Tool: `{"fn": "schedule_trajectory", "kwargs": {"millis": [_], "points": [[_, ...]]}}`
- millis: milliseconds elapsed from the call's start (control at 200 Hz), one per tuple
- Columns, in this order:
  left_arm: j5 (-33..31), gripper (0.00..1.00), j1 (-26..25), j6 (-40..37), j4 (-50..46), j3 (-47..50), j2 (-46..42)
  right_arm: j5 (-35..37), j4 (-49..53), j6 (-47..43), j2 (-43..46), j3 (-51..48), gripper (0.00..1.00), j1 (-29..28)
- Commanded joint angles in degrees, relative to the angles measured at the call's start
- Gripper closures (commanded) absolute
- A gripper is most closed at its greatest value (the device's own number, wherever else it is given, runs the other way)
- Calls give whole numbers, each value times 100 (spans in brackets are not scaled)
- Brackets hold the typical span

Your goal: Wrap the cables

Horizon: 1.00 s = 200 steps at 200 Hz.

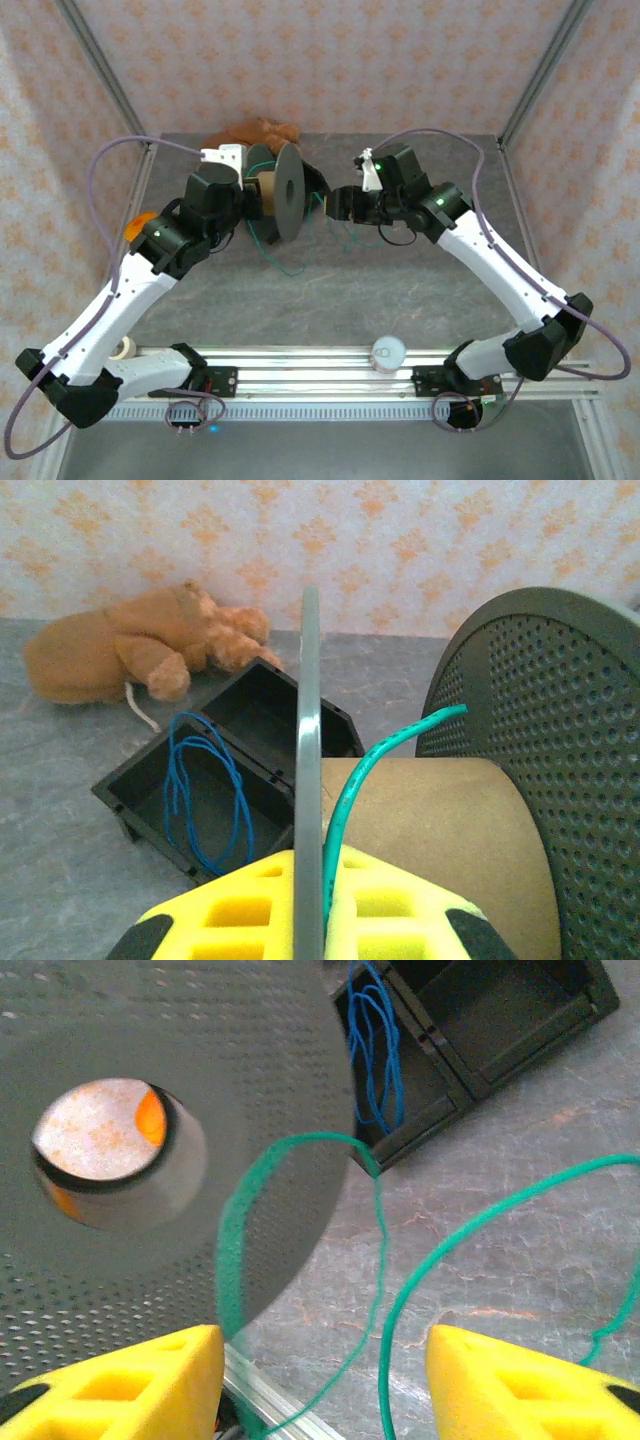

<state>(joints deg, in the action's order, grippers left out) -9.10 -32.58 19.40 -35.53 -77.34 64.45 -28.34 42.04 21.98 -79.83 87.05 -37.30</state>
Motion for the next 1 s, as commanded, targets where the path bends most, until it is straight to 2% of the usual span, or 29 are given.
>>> {"fn": "schedule_trajectory", "kwargs": {"millis": [0,225,300,370,511,616,656,701,876,996], "points": [[308,100,50,112,198,-327,-11,-239,240,-423,26,364,44,10],[434,100,45,151,212,-310,-28,-378,221,-607,-118,126,47,47],[435,100,46,147,213,-299,-34,-476,190,-634,-197,94,51,47],[453,100,46,152,235,-273,-51,-424,237,-642,-295,85,58,43],[442,100,56,170,253,-258,-89,-353,321,-667,-451,25,59,47],[443,100,57,170,258,-240,-99,-435,251,-625,-464,-68,78,49],[424,100,58,170,253,-232,-108,-395,260,-629,-448,-90,89,51],[420,100,50,160,248,-220,-108,-245,309,-651,-429,-93,100,55],[620,100,71,157,182,-140,-216,984,708,-884,-358,-58,100,151],[841,100,101,127,72,-40,-357,1940,946,-1126,-493,-64,100,470]]}}
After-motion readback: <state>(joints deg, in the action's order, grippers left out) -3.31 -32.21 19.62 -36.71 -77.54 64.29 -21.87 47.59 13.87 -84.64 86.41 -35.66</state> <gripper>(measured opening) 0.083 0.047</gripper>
